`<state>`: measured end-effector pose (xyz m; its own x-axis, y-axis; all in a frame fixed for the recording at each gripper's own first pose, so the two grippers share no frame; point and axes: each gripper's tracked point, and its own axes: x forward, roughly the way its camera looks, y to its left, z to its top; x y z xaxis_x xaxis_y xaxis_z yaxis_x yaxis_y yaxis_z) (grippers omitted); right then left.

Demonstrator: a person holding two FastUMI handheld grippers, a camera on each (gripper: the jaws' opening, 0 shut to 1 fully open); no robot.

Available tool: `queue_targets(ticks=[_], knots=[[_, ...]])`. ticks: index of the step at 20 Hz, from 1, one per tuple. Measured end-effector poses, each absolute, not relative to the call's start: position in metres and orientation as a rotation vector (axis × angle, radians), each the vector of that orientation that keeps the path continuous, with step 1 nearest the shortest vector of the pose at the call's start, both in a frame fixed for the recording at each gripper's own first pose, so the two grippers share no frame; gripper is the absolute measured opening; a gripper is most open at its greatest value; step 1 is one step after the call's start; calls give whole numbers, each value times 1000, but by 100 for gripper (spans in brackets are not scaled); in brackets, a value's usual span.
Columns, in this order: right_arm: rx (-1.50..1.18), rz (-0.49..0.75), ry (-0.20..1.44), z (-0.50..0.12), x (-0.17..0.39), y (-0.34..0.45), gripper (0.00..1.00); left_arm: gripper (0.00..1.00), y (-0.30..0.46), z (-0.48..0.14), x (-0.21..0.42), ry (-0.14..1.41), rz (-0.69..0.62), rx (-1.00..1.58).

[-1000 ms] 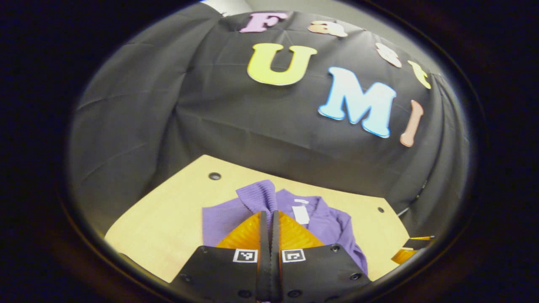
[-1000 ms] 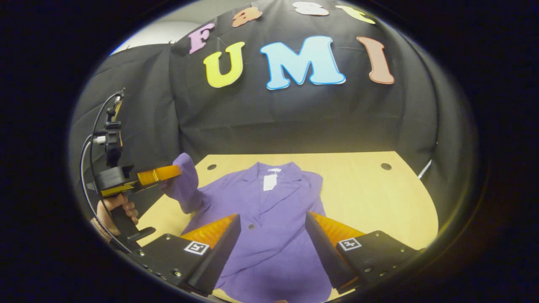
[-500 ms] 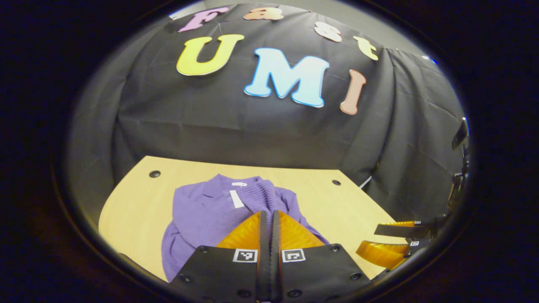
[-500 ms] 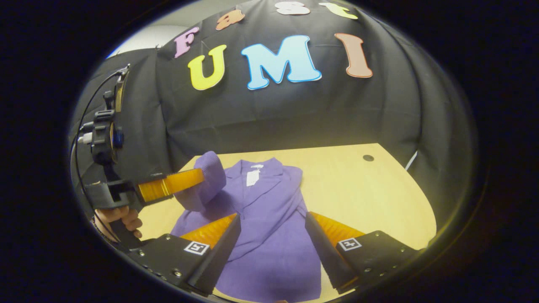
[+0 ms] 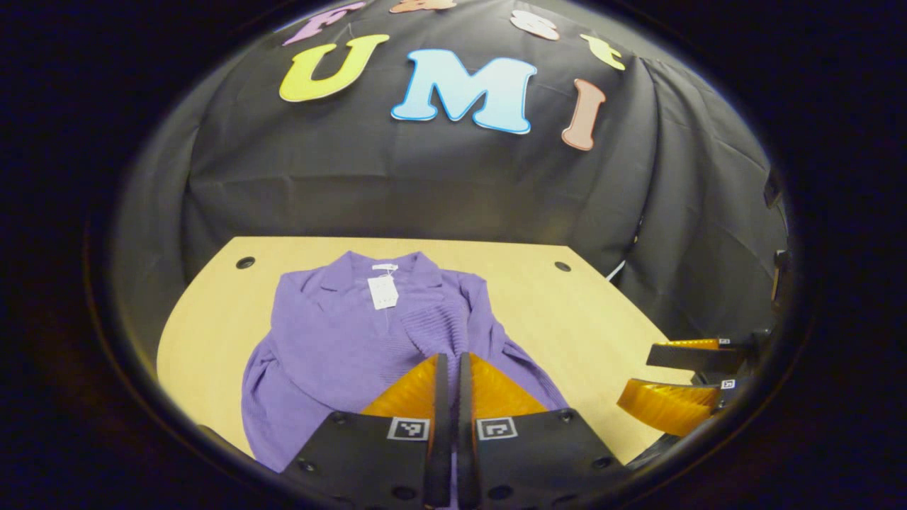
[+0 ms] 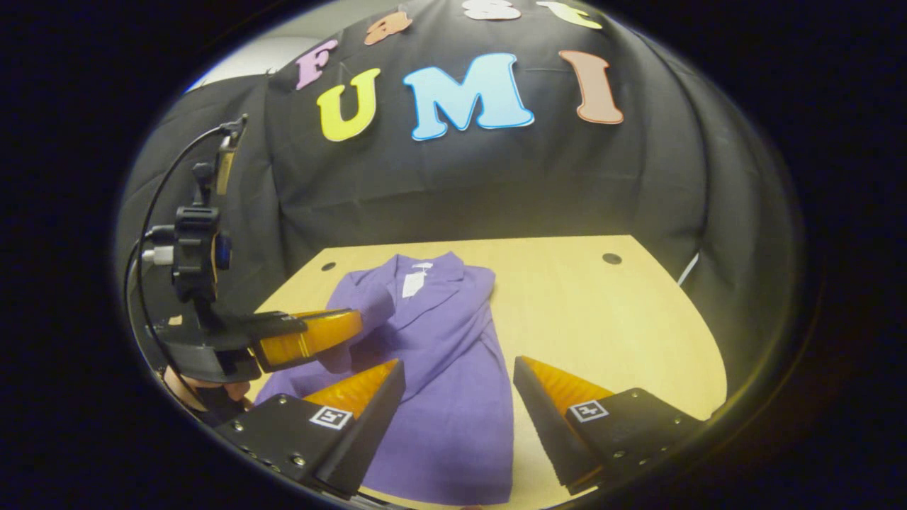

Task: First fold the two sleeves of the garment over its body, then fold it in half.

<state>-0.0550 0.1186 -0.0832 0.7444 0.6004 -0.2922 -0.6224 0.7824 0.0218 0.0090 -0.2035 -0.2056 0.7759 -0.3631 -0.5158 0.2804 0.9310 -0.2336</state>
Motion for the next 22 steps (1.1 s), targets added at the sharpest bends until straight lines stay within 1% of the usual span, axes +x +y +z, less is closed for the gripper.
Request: queue_targets(ticks=[1, 2, 3, 5, 6, 8, 9, 10, 11, 12, 14, 18, 22], knots=[[-96, 675, 289, -86, -54, 117, 95, 15, -207, -205, 9, 579, -358, -147], [-110, 679, 299, -90, -55, 117, 95, 14, -210, -203, 8, 572, -363, -151], [-117, 680, 304, -94, -56, 116, 95, 22, -215, -202, 6, 569, -374, -158], [-119, 678, 296, -92, -60, 116, 95, 50, -220, -198, -1, 556, -398, -171], [-123, 672, 291, -91, -60, 116, 95, 60, -221, -196, -5, 548, -406, -169], [-130, 647, 289, -94, -61, 112, 95, 72, -215, -191, -9, 529, -403, -164], [-128, 630, 290, -97, -62, 111, 95, 87, -210, -189, -11, 522, -397, -164], [-125, 610, 293, -98, -62, 108, 95, 86, -201, -187, -15, 513, -386, -162], [-121, 590, 297, -101, -62, 105, 95, 87, -190, -186, -18, 502, -371, -154], [-116, 572, 304, -105, -64, 102, 95, 92, -176, -184, -22, 492, -354, -144], [-102, 533, 321, -115, -67, 95, 95, 94, -147, -187, -32, 489, -320, -132], [-62, 456, 381, -144, -77, 77, 95, 96, -90, -202, -59, 508, -256, -144], [-34, 392, 433, -172, -89, 59, 95, 95, -40, -222, -90, 529, -202, -137]])
